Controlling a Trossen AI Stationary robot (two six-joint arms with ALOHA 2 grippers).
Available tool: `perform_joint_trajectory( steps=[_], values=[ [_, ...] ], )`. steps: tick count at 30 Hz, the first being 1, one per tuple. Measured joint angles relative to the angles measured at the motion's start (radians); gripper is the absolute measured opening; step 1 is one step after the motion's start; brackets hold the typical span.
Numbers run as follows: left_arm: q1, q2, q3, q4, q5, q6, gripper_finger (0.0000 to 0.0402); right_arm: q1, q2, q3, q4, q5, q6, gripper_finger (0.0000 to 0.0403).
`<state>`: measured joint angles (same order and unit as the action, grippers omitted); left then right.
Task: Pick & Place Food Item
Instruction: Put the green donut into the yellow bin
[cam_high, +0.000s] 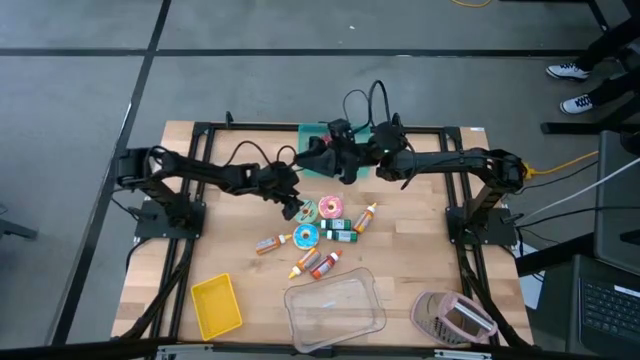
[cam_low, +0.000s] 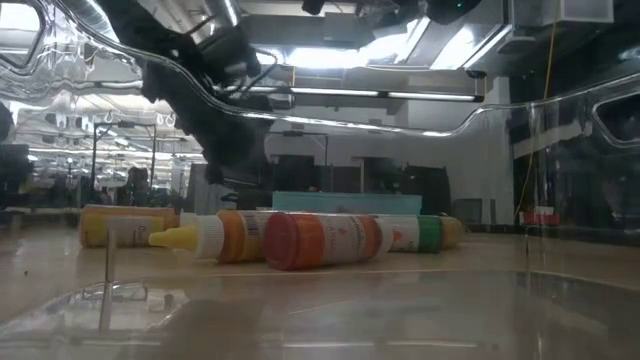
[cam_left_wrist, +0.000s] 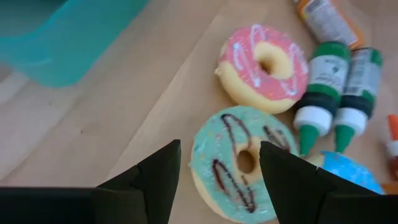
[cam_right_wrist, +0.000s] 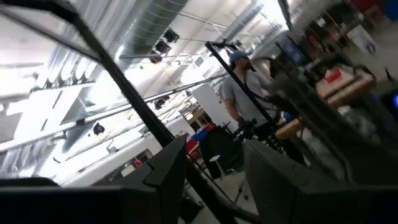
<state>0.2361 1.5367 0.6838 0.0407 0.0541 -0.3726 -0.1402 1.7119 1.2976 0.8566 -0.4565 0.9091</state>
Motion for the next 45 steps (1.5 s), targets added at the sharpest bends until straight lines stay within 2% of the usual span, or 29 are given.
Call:
perform_joint_trajectory(
  steps=[4, 6, 8, 12, 15, 18, 21, 29, 32, 37, 42, 45],
  values=[
    [0.009, 0.018, 0.000, 0.000, 0.016, -0.023, 0.0212, -0.007, -0.092, 0.000, 0.005, -0.005, -0.086, 0.0160],
    [0.009, 0.018, 0.000, 0.009, 0.016, -0.029, 0.0212, -0.018, -0.170, 0.000, -0.070, -0.015, -0.160, 0.0160],
    [0.009, 0.017, 0.000, 0.015, 0.016, -0.034, 0.0212, -0.026, -0.265, 0.000, -0.230, -0.001, -0.267, 0.0160],
    [0.009, 0.015, 0.000, 0.030, 0.015, -0.034, 0.0212, -0.028, -0.476, 0.001, -0.646, 0.152, -0.479, 0.0160],
    [0.009, 0.015, 0.000, 0.040, 0.015, -0.034, 0.0212, -0.028, -0.616, 0.001, -0.891, 0.314, -0.552, 0.0160],
    [0.009, 0.020, 0.000, 0.032, 0.004, -0.034, 0.0212, -0.022, -0.717, 0.001, -1.025, 0.443, -0.561, 0.0160],
    [0.009, 0.021, 0.000, 0.006, -0.019, -0.029, 0.0212, 0.007, -0.775, 0.001, -1.101, 0.521, -0.561, 0.0160],
    [0.009, 0.036, 0.000, 0.010, -0.032, -0.035, 0.0212, 0.027, -0.771, 0.001, -1.152, 0.558, -0.578, 0.0160],
    [0.009, 0.070, 0.003, 0.010, 0.006, -0.036, 0.0212, 0.026, -0.746, 0.001, -1.165, 0.554, -0.581, 0.0160],
    [-0.012, 0.176, 0.070, 0.001, 0.015, -0.019, 0.0212, 0.025, -0.717, 0.001, -1.173, 0.554, -0.580, 0.0160],
    [-0.009, 0.267, 0.177, -0.083, 0.016, 0.011, 0.0211, 0.026, -0.708, 0.000, -1.172, 0.554, -0.571, 0.0160],
    [-0.009, 0.287, 0.213, -0.129, 0.014, 0.026, 0.0195, 0.026, -0.708, 0.001, -1.171, 0.554, -0.554, 0.0160]
  ],
)
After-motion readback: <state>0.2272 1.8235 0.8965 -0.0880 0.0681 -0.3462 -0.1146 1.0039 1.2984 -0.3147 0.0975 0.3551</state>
